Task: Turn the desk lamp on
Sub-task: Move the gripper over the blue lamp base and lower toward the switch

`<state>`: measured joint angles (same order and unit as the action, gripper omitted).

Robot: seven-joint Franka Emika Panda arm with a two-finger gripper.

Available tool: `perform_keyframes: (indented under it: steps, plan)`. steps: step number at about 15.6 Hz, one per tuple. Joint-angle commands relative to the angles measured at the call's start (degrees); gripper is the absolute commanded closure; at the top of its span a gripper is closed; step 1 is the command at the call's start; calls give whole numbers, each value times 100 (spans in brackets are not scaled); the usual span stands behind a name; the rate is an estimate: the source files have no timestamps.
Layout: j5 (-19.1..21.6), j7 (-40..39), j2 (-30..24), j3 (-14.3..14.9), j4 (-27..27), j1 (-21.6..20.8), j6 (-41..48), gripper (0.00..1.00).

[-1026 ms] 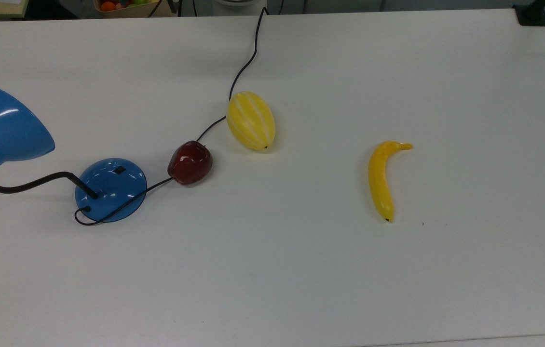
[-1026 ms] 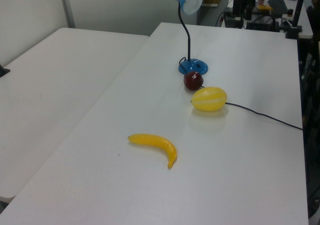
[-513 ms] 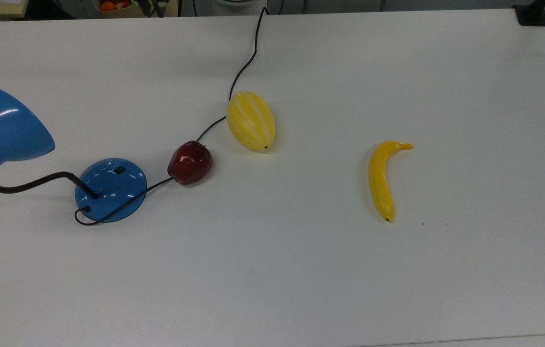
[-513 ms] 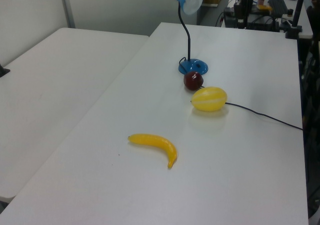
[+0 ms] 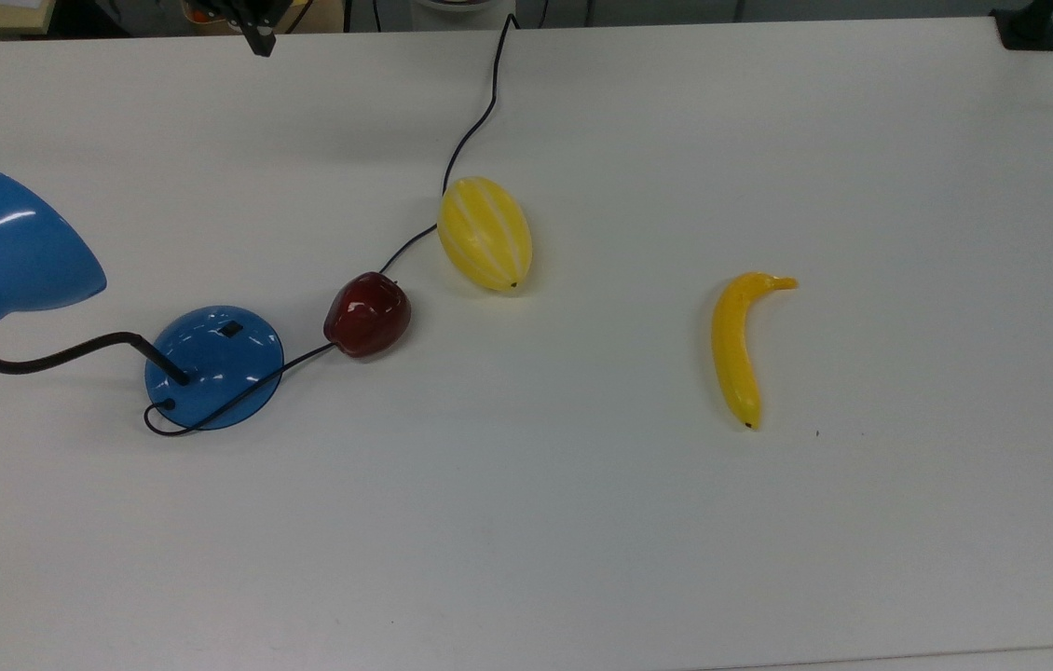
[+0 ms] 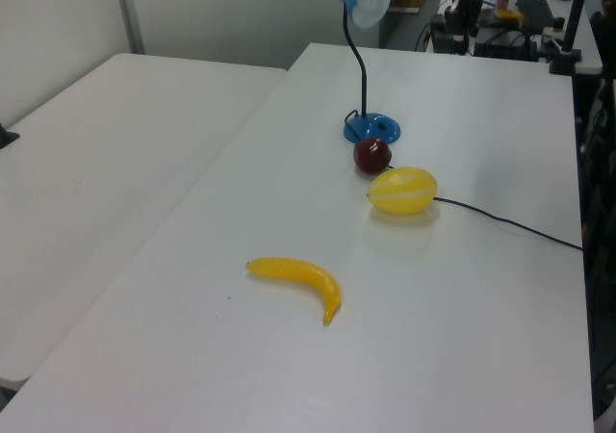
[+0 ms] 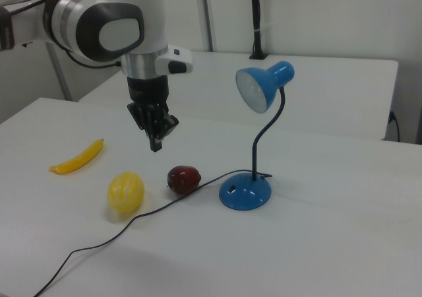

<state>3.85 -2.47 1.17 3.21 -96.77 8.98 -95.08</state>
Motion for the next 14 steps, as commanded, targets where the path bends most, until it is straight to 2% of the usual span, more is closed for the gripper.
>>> perform_keyframes:
  steps: [1, 14]
  plan:
    - [134, -157, 24, 31, 44, 7, -46, 100]
    - [99, -43, 287, 22, 35, -54, -599, 100]
